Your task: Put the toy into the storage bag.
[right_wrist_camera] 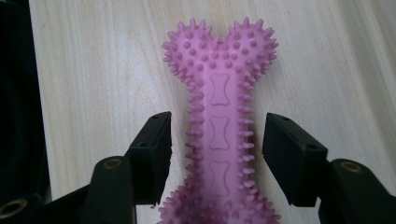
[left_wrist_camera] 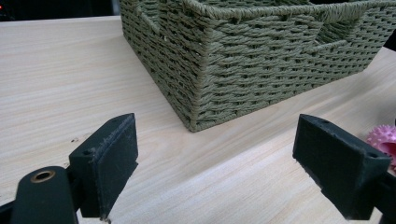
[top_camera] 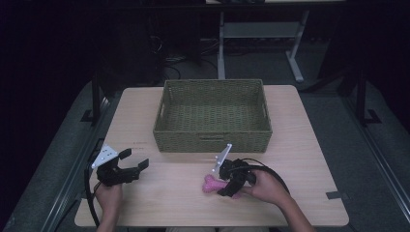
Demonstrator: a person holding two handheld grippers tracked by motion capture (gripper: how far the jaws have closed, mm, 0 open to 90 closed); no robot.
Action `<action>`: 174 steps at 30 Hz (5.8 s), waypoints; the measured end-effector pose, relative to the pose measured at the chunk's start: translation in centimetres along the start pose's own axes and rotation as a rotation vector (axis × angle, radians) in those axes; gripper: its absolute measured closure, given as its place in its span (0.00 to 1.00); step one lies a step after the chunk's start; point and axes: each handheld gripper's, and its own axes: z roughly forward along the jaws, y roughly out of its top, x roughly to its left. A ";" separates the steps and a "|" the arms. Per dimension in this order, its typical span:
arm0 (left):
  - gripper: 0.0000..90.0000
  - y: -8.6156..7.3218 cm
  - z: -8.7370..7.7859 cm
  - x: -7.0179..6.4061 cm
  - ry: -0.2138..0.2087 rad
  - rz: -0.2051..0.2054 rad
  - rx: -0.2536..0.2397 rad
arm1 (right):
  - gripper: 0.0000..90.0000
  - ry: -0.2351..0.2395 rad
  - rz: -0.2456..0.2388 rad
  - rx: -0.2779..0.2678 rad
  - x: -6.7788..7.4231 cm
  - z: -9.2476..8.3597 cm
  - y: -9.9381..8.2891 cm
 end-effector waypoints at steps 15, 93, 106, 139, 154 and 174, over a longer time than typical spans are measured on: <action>0.15 0.0 0.0 0.1 0.001 -0.007 -0.009 | 0.57 -0.032 -0.018 0.017 0.1 0.6 0.2; 0.15 0.0 -0.1 0.1 -0.006 -0.009 -0.011 | 0.64 0.035 -0.022 -0.125 -5.5 -10.5 1.6; 0.15 0.0 0.0 0.3 -0.002 -0.014 -0.013 | 0.64 0.026 -0.031 -0.137 -6.3 -12.3 2.4; 0.15 0.0 0.0 0.4 0.001 -0.019 -0.014 | 0.64 0.018 -0.017 -0.129 -10.5 -14.5 5.5; 0.15 0.0 0.0 0.4 -0.001 -0.021 -0.015 | 0.64 0.001 0.022 -0.104 -12.8 -14.5 6.0; 0.15 0.0 0.0 0.4 -0.001 -0.022 -0.019 | 0.64 0.002 0.066 -0.082 -15.7 -12.7 5.8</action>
